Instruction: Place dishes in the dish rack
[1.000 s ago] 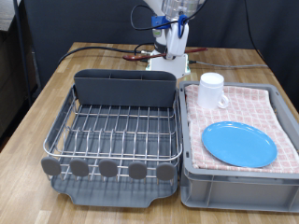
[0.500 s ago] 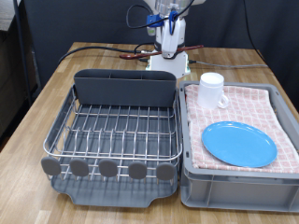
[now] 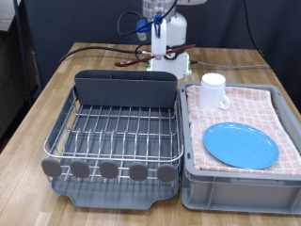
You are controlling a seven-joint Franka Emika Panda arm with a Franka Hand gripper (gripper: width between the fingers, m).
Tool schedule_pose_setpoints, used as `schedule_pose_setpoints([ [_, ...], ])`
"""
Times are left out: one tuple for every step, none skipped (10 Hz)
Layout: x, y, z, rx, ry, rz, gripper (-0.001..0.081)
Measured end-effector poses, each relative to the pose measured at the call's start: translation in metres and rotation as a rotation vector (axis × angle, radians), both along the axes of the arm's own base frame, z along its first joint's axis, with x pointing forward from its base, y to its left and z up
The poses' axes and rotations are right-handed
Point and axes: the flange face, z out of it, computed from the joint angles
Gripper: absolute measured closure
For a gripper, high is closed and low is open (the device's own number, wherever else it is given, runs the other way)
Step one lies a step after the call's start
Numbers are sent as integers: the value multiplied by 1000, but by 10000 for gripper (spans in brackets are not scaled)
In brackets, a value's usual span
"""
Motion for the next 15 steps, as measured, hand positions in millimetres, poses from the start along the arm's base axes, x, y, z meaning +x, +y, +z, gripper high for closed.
schedule_pose_setpoints([
  [-3, -8, -3, 36, -2, -6, 718],
  [-5, -15, -5, 63, -5, -17, 718],
  [-7, -21, -6, 89, -8, -22, 718],
  [-8, -25, -7, 119, -14, -23, 718],
  [-10, -28, -9, 152, -15, -20, 718],
  [-12, -29, -11, 181, -11, -16, 718],
  [-13, -31, -12, 201, -7, -15, 718],
  [-14, -32, -13, 219, -8, -11, 718],
  [-14, -33, -15, 237, -11, -3, 718],
  [-14, -34, -19, 258, -12, 5, 718],
  [-14, -36, -24, 280, -13, 13, 718],
  [-13, -38, -30, 299, -13, 17, 718],
  [-12, -40, -36, 317, -10, 18, 718],
  [-12, -43, -42, 327, -6, 17, 718],
  [-12, -46, -47, 322, -4, 6, 718],
])
